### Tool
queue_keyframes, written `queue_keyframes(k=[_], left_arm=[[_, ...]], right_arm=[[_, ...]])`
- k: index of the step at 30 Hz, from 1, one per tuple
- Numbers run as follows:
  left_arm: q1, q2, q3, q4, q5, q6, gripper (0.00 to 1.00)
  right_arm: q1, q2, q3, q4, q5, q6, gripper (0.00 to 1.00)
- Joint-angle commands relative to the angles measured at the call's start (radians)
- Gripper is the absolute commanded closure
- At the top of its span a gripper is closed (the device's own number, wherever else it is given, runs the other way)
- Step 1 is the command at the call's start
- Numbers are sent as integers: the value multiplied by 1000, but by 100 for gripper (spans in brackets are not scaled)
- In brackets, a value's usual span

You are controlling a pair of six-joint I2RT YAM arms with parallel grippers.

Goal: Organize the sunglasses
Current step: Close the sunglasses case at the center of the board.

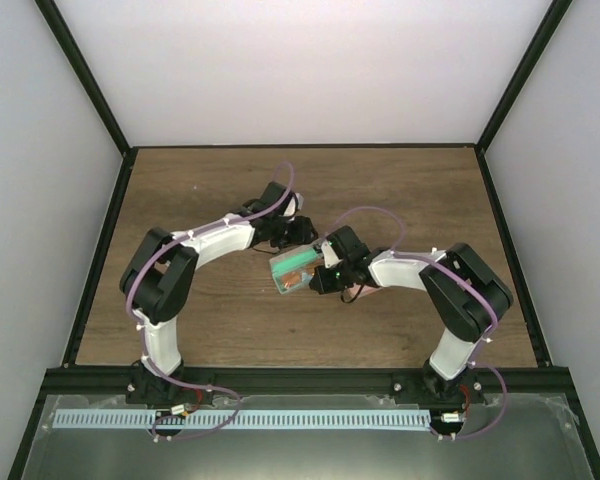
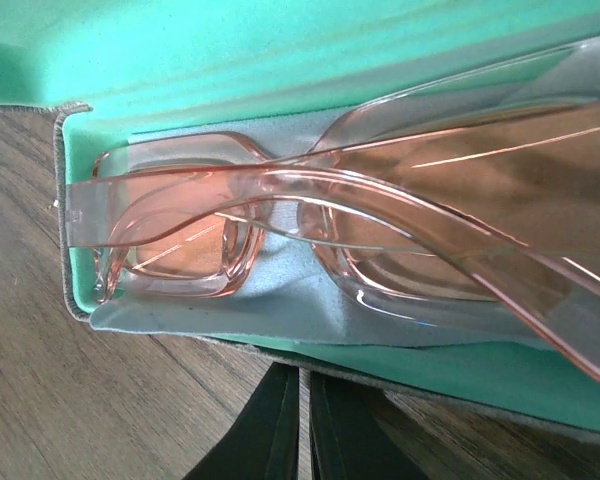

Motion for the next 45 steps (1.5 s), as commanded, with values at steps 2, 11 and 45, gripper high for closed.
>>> queue_keyframes(k=[2,11,45], left_arm=[[-30,-40,-26,-12,4,-12,47],[-70,-59,-96,11,-8,-43,47],[1,-85,23,-211,-230,-23,33]], right_arm=[[12,44,34,2,67,13,94],[11,52,63,13,104,26,94],[4,40,12,98,105,43,98]])
